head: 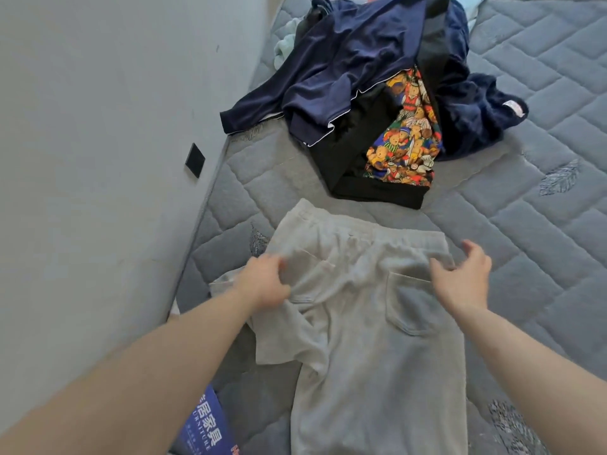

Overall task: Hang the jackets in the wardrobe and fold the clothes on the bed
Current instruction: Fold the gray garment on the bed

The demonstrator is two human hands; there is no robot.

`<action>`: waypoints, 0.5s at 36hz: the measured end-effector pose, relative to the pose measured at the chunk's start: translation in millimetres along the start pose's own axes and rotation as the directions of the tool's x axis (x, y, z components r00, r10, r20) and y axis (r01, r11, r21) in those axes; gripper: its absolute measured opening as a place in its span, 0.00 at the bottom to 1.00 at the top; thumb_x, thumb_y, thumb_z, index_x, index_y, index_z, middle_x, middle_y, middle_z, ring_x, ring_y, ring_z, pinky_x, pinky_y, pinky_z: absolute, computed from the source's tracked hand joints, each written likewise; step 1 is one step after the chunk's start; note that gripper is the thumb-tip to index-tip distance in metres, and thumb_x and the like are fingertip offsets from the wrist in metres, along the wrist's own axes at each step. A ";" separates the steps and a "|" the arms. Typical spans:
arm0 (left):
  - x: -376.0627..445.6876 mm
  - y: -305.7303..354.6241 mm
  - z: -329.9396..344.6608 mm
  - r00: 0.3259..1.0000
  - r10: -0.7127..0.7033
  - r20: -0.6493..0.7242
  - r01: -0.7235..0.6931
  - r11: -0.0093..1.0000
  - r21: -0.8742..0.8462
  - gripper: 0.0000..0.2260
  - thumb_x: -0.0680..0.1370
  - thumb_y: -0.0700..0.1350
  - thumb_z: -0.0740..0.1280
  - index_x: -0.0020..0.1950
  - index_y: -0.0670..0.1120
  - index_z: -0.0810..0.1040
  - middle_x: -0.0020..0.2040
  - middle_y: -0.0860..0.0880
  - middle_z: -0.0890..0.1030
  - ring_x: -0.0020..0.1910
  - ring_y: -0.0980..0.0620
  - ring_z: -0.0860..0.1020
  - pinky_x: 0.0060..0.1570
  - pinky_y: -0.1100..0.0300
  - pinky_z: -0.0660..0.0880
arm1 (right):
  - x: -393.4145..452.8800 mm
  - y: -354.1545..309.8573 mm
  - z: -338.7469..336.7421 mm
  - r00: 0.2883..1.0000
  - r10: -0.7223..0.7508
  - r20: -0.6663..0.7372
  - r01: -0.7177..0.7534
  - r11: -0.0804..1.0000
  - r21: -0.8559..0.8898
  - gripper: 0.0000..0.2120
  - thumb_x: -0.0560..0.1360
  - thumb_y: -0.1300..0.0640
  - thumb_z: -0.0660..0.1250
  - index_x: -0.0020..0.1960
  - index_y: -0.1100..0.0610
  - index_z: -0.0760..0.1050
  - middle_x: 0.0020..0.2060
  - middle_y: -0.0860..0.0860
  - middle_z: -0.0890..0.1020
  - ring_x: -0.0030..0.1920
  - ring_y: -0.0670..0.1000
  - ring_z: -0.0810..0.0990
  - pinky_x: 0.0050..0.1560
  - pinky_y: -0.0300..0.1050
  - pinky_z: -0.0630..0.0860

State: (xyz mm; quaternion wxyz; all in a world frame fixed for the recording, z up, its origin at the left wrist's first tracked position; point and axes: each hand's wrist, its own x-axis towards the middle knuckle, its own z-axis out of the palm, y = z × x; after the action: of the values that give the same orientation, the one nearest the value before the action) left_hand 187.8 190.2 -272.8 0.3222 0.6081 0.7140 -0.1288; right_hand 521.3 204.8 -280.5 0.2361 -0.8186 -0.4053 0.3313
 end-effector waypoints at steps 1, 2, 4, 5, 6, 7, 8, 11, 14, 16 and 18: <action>-7.5 -0.9 12.4 0.997 0.054 0.060 -0.062 0.989 0.137 0.25 0.75 0.50 0.67 0.71 0.49 0.69 0.69 0.47 0.73 0.67 0.43 0.70 0.67 0.50 0.68 | -11.4 4.4 5.3 0.998 -0.040 0.044 0.042 0.999 -0.035 0.29 0.77 0.56 0.71 0.74 0.55 0.65 0.72 0.56 0.65 0.55 0.59 0.80 0.64 0.56 0.74; -15.1 -2.2 23.4 0.989 0.087 0.118 -0.116 0.954 0.275 0.26 0.74 0.50 0.67 0.72 0.50 0.67 0.69 0.47 0.73 0.68 0.43 0.69 0.69 0.48 0.65 | -23.2 10.5 10.8 0.992 -0.083 0.093 0.089 0.994 -0.067 0.28 0.76 0.57 0.72 0.73 0.55 0.66 0.70 0.56 0.66 0.55 0.59 0.80 0.63 0.55 0.74; -29.8 -6.5 41.6 0.978 0.090 0.190 -0.173 0.858 0.483 0.27 0.73 0.51 0.67 0.71 0.50 0.65 0.67 0.47 0.74 0.69 0.42 0.68 0.69 0.44 0.60 | -46.3 27.3 22.1 0.971 -0.139 0.195 0.163 0.981 -0.109 0.28 0.75 0.59 0.73 0.73 0.56 0.67 0.69 0.56 0.68 0.59 0.59 0.78 0.64 0.57 0.74; -36.9 -8.7 47.6 0.978 0.080 0.191 -0.173 0.821 0.545 0.25 0.73 0.51 0.67 0.68 0.49 0.67 0.65 0.45 0.77 0.67 0.41 0.69 0.68 0.45 0.60 | -58.1 36.6 26.9 0.960 -0.141 0.241 0.176 0.976 -0.131 0.29 0.75 0.59 0.73 0.72 0.56 0.67 0.68 0.56 0.68 0.60 0.60 0.77 0.63 0.58 0.75; -44.1 -11.2 52.7 0.982 0.073 0.173 -0.162 0.798 0.581 0.19 0.74 0.49 0.67 0.64 0.48 0.69 0.61 0.44 0.80 0.65 0.41 0.71 0.66 0.46 0.60 | -69.4 46.0 31.0 0.952 -0.128 0.279 0.177 0.972 -0.158 0.28 0.75 0.59 0.74 0.72 0.55 0.68 0.68 0.55 0.68 0.60 0.60 0.77 0.61 0.56 0.75; -50.7 -14.2 57.7 0.986 0.072 0.148 -0.148 0.786 0.601 0.14 0.75 0.48 0.66 0.59 0.48 0.72 0.57 0.44 0.82 0.61 0.41 0.73 0.64 0.47 0.61 | -80.6 55.5 34.4 0.946 -0.106 0.305 0.169 0.967 -0.188 0.27 0.74 0.59 0.74 0.71 0.55 0.68 0.67 0.55 0.68 0.59 0.60 0.78 0.59 0.55 0.76; -58.4 -17.5 63.0 0.989 0.081 0.125 -0.141 0.786 0.602 0.10 0.76 0.48 0.65 0.55 0.48 0.73 0.55 0.44 0.83 0.58 0.42 0.76 0.63 0.49 0.62 | -91.9 64.6 37.3 0.944 -0.078 0.321 0.152 0.965 -0.213 0.26 0.74 0.59 0.74 0.69 0.55 0.69 0.65 0.55 0.69 0.57 0.61 0.79 0.56 0.54 0.76; -88.5 -26.5 84.3 0.992 0.095 0.088 -0.127 0.863 0.490 0.08 0.77 0.51 0.62 0.52 0.50 0.73 0.52 0.47 0.84 0.52 0.44 0.81 0.58 0.51 0.67 | -123.9 90.1 41.1 0.928 0.032 0.371 0.066 0.966 -0.249 0.21 0.74 0.60 0.73 0.64 0.57 0.70 0.60 0.55 0.72 0.57 0.61 0.79 0.57 0.53 0.76; -124.2 -40.5 112.5 0.995 0.025 0.095 -0.047 0.969 0.242 0.08 0.80 0.56 0.60 0.51 0.52 0.70 0.52 0.48 0.82 0.52 0.43 0.81 0.48 0.51 0.73 | -150.4 110.9 39.9 0.909 0.090 0.407 0.016 0.968 -0.250 0.17 0.73 0.62 0.73 0.58 0.56 0.71 0.55 0.54 0.73 0.56 0.59 0.79 0.58 0.51 0.75; -143.5 -50.3 129.2 0.976 0.022 0.219 -0.059 0.985 0.163 0.09 0.81 0.58 0.59 0.52 0.53 0.71 0.55 0.48 0.81 0.55 0.44 0.80 0.51 0.51 0.73 | -162.8 120.1 39.4 0.901 0.115 0.419 0.001 0.964 -0.266 0.14 0.73 0.60 0.74 0.53 0.54 0.72 0.52 0.53 0.74 0.54 0.58 0.80 0.56 0.50 0.75; -153.3 -54.7 135.5 0.939 0.018 0.342 -0.090 0.976 0.196 0.10 0.80 0.59 0.61 0.53 0.55 0.73 0.57 0.49 0.80 0.59 0.47 0.78 0.56 0.53 0.73 | -169.3 126.7 37.9 0.884 0.148 0.443 -0.017 0.958 -0.286 0.12 0.72 0.59 0.75 0.50 0.53 0.74 0.50 0.53 0.74 0.54 0.57 0.81 0.58 0.48 0.74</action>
State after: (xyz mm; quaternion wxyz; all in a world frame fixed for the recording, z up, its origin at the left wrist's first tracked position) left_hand 185.0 -20.7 -292.5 0.3779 0.6268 0.6134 -0.2966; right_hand 481.3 -0.5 -329.5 0.0034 -0.7583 -0.4559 0.4660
